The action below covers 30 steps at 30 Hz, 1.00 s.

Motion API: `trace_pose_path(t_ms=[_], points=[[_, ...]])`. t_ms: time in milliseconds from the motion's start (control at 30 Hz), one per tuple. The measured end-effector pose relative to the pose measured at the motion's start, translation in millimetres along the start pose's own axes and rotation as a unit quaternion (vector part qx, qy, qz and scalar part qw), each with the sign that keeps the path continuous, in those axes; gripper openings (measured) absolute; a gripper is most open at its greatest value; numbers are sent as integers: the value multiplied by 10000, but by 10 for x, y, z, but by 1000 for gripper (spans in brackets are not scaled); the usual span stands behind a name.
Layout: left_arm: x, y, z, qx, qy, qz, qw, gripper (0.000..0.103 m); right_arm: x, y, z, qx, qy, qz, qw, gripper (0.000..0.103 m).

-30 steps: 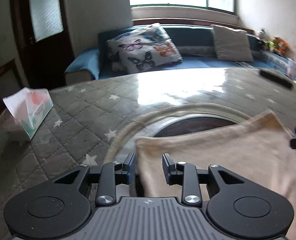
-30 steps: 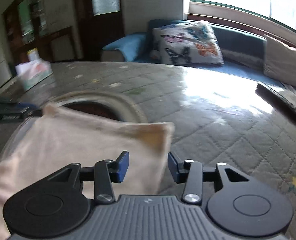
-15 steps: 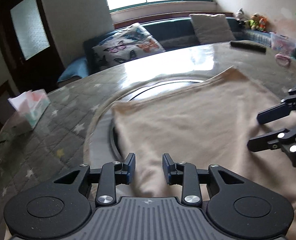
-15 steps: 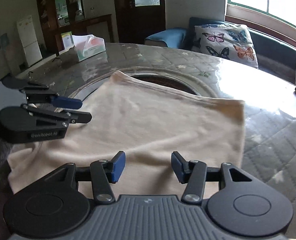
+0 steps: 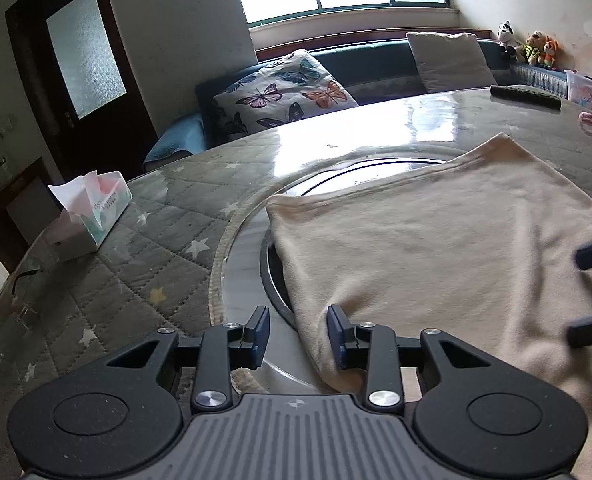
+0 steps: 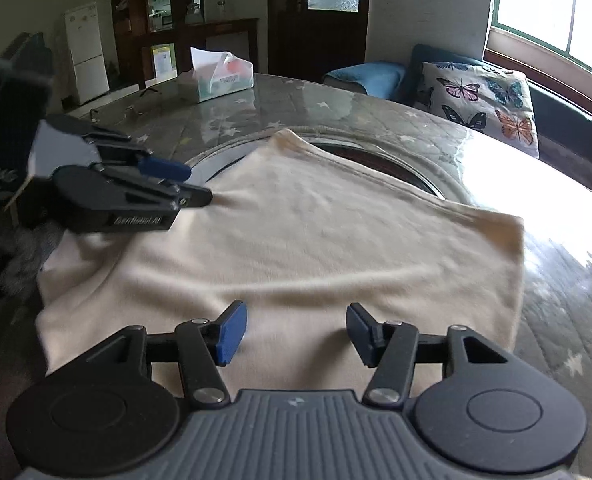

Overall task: Fold clothes
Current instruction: 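Lay the edge down flat and open the left gripper, then move the right gripper to a sweatshirt sleeve and grasp its cuff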

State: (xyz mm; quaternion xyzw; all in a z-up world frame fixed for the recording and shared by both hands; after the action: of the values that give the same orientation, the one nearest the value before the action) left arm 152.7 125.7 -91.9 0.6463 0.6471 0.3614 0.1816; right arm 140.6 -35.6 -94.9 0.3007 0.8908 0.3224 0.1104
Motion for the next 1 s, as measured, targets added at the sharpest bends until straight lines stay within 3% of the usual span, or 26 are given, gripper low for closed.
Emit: trace_pose_path(t_ms=[333,467,633,800,1000], points=[[3,-3,-9,-14,173,67,9998,45,61,-535,-446,140,-40,-99,9998,58],[2,-1,-9,-11,218,85,9997,46,149,-708,-633,125,-266,-547,9981,58],[1,1,-8,-12,291,103,9995,48,199,-599,-748,-99,-256,-601,9978,58],[12,1,-6,-12,334,116,9994,51,336,-338,-558,-386,-71,-534,9978,58],[38,-8,-8,-51,345,74,9994,55,597,-599,-555,-127,200,-978,9949,58]])
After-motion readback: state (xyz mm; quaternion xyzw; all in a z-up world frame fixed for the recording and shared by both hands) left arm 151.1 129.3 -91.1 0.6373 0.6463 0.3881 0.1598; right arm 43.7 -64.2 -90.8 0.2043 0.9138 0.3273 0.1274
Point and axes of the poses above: each gripper's, at about its wrist camera, not at the fingertips, and z roughly the way its jaws point, x to its left, y to its top, the point moved 9 cm from there along z, roughly the way its jaws point, and after that the axes turned 4 degrees about x, right-handed, at the moved point
